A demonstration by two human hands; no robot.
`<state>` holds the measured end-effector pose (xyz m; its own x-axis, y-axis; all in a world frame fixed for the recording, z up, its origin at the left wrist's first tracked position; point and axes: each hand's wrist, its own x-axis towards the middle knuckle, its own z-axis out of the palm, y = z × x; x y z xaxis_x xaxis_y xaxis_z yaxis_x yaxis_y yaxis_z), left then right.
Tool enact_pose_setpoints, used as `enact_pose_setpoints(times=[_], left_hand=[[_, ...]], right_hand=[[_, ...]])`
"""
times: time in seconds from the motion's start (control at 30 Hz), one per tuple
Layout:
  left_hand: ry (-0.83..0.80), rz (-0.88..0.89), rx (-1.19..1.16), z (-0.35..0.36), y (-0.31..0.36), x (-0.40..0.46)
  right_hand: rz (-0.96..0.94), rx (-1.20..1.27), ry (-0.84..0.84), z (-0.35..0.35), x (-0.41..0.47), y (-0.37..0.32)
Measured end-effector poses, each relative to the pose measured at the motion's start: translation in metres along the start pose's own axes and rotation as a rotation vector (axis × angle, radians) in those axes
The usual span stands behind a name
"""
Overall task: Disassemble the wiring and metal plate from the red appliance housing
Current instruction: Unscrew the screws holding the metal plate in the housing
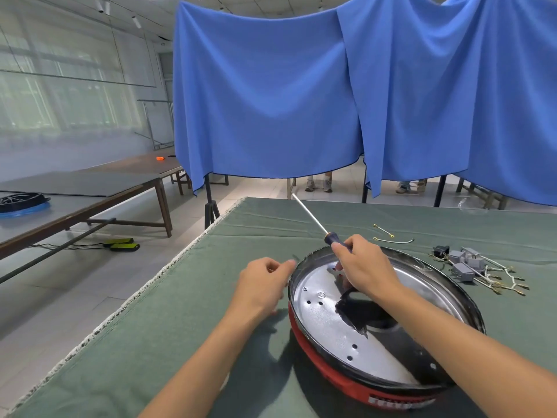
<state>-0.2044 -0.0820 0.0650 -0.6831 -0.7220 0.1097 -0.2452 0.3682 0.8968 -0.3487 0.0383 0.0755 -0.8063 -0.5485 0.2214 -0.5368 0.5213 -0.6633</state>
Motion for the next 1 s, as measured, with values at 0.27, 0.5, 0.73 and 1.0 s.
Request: enact_pose_setpoints(times=[0.27, 0.5, 0.73, 1.0], left_hand=[[-0.254, -0.013, 0.321, 0.015, 0.02, 0.008], [-0.349, 0.167, 0.423, 0.033, 0.033, 0.058], [-0.273, 0.161, 0.34, 0.052, 0.035, 0.07], [-0.349, -0.147, 0.42, 0.028, 0.032, 0.036]], right_hand=[[0.008, 0.543, 0.132, -0.042, -0.007, -0.01], [-0.09, 0.607, 0.13, -0.07, -0.018, -0.01], [-0.112, 0.802, -0.093, -0.083, -0.023, -0.009], [-0.34, 0.093, 0.154, -0.062, -0.022, -0.005]])
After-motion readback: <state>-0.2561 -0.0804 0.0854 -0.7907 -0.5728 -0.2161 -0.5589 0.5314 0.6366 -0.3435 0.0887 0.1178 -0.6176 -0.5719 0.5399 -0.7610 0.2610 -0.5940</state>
